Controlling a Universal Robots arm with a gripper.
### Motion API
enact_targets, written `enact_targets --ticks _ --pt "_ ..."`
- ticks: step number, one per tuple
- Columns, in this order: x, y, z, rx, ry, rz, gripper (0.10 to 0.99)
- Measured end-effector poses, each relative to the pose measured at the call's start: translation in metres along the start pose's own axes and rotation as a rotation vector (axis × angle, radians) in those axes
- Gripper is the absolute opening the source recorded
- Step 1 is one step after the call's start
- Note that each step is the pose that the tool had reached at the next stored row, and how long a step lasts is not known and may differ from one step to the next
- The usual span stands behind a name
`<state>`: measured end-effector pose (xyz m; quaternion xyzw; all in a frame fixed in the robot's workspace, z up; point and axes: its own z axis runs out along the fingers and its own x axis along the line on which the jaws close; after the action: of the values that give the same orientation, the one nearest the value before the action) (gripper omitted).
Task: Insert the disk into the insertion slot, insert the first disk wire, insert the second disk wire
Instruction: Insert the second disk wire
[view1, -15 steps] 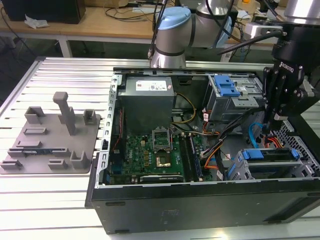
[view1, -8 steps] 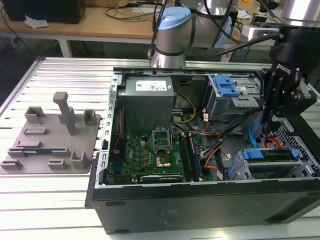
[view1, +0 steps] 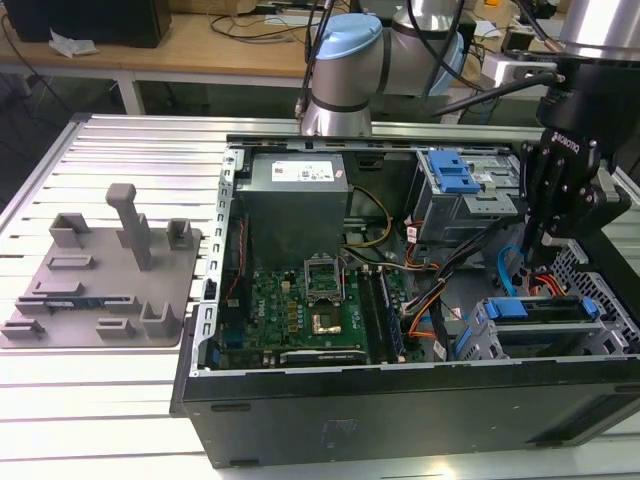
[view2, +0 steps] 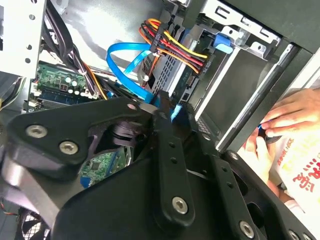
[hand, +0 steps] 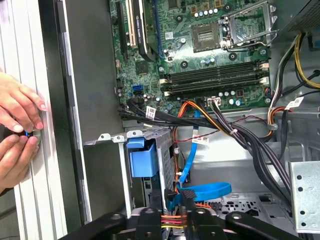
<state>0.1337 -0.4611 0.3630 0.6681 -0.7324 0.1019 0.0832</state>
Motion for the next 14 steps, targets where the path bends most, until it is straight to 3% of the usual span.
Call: enact_targets --ticks 1,3,8,9,12,14 --pt "0.0000 0.0000 0.0002 0.000 0.0000 0.000 0.286" --pt "0.0000 0.0000 0.0005 0.000 0.0000 -0.001 0.161" --pt "0.0008 -0.0001 0.0012 0.000 -0.0024 -0.001 0.161" --pt "0.0033 -0.0003 0.0017 0.000 -0.0081 -0.001 0.161" --pt "0.0143 -0.0013 0.0038 -0.004 -0.0484 0.000 0.161" --pt "0.0179 -0.0016 0.0044 -0.006 -0.0681 -0.001 0.161"
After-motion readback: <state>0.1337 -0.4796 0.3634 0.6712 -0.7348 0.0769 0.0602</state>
